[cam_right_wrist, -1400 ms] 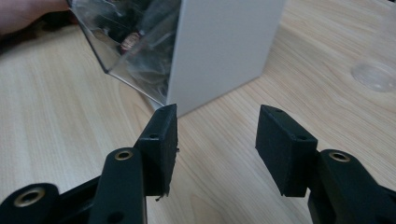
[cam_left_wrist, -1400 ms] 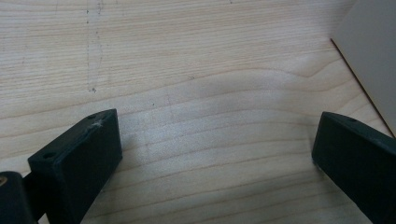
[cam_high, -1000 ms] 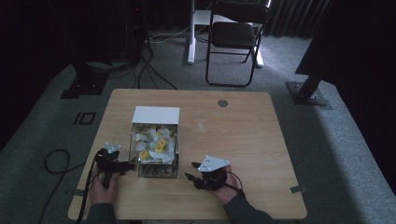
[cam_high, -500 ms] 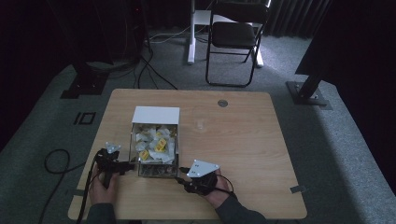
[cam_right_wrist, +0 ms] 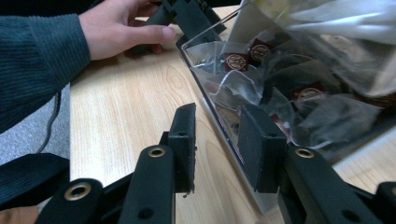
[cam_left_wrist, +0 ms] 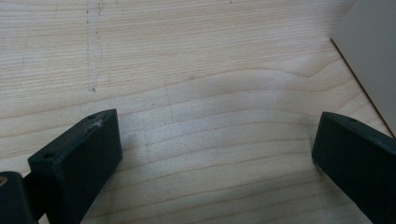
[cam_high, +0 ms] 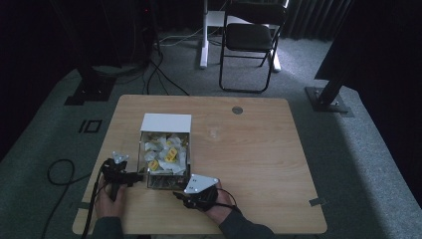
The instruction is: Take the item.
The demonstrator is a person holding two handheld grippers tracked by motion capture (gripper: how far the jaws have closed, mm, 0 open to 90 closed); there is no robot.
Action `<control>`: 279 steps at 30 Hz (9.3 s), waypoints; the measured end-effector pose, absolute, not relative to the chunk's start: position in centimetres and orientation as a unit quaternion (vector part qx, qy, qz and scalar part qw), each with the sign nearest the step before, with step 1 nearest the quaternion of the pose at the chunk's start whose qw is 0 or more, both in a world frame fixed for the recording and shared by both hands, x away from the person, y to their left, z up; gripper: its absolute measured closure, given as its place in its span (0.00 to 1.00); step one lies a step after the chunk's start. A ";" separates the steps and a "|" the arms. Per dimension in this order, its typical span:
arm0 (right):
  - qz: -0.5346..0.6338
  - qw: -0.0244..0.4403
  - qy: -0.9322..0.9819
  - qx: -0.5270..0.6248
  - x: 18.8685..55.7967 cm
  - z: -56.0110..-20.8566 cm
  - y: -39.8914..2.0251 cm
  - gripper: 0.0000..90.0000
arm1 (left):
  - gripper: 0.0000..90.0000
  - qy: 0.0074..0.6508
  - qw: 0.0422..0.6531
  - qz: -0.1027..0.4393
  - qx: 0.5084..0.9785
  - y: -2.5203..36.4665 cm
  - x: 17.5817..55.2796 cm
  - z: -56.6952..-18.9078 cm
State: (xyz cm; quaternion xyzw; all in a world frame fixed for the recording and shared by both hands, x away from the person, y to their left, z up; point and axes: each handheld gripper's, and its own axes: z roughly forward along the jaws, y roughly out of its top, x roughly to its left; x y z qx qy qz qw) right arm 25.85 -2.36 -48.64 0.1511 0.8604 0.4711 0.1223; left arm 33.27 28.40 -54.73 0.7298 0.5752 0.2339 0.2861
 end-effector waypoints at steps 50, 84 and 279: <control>0.489 0.135 0.847 0.157 25.7 -48.3 -0.8 0.69 | 0.02 0.575 0.286 0.234 0.730 28.4 33.3 -54.7; 0.512 0.158 0.828 0.165 24.4 -46.1 -3.4 1.00 | 0.02 0.575 0.286 0.234 0.730 28.4 33.3 -54.7; 0.446 0.285 0.760 0.376 46.1 -40.4 -10.7 1.00 | 0.02 0.575 0.286 0.233 0.730 28.4 33.3 -54.7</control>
